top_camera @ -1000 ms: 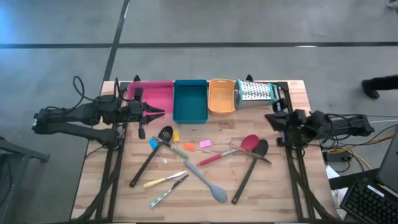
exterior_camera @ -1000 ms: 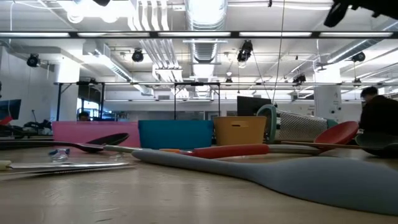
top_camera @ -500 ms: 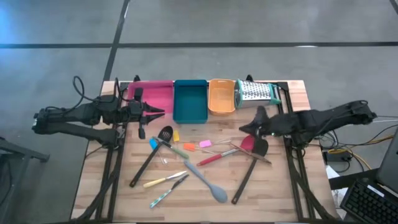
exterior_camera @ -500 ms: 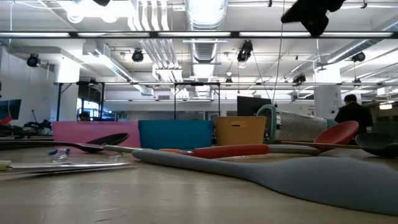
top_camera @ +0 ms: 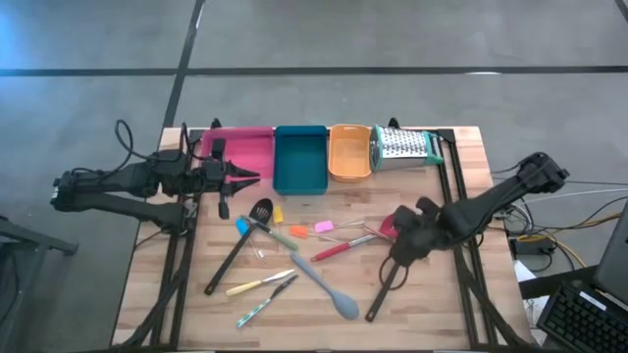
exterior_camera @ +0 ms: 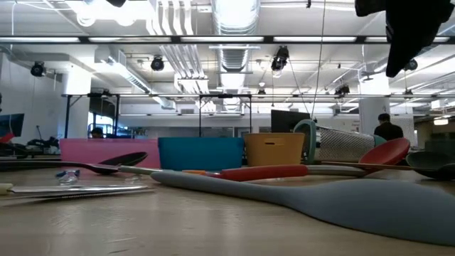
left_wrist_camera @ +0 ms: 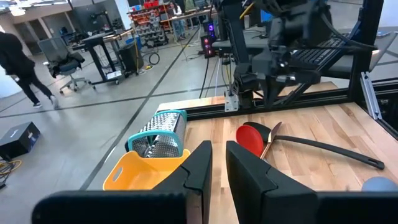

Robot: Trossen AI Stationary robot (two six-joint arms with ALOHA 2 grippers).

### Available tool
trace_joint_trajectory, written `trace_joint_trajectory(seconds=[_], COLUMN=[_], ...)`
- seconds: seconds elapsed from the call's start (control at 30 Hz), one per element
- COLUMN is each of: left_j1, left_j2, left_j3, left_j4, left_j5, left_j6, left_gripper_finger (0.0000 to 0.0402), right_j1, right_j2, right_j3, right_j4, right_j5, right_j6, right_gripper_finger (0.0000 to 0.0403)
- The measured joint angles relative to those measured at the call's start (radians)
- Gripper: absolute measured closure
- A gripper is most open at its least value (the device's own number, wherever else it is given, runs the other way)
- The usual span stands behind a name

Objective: Pick & Place Kitchen Items
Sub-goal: Put the gold knife into the yellow bin

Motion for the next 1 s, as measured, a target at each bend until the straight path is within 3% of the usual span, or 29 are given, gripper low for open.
trace_joint_trajectory(seconds=[0.4,0.67,0.8,1.0], left_j1=[0.000,0.000,0.000,0.000], left_j2=[0.000,0.000,0.000,0.000], left_j3=[0.000,0.000,0.000,0.000], left_j4=[0.000,0.000,0.000,0.000], left_j5=[0.000,0.000,0.000,0.000], left_j6=[0.000,0.000,0.000,0.000], left_gripper_finger=[0.0348,0.0348,0.0348,0.0348], right_j1=[-0.001,-0.001,0.005,0.059], right_j2=[0.222,0.328,0.344,0.322], right_j3=[0.107,0.087,0.075,0.020], right_j4=[-0.022,-0.035,-0.034,-0.005], right_j5=[0.028,-0.014,-0.032,0.028], right_j6=[-0.037,0.007,0.025,0.072], right_gripper_finger=[0.0394,0.0394,0.0394,0.0394])
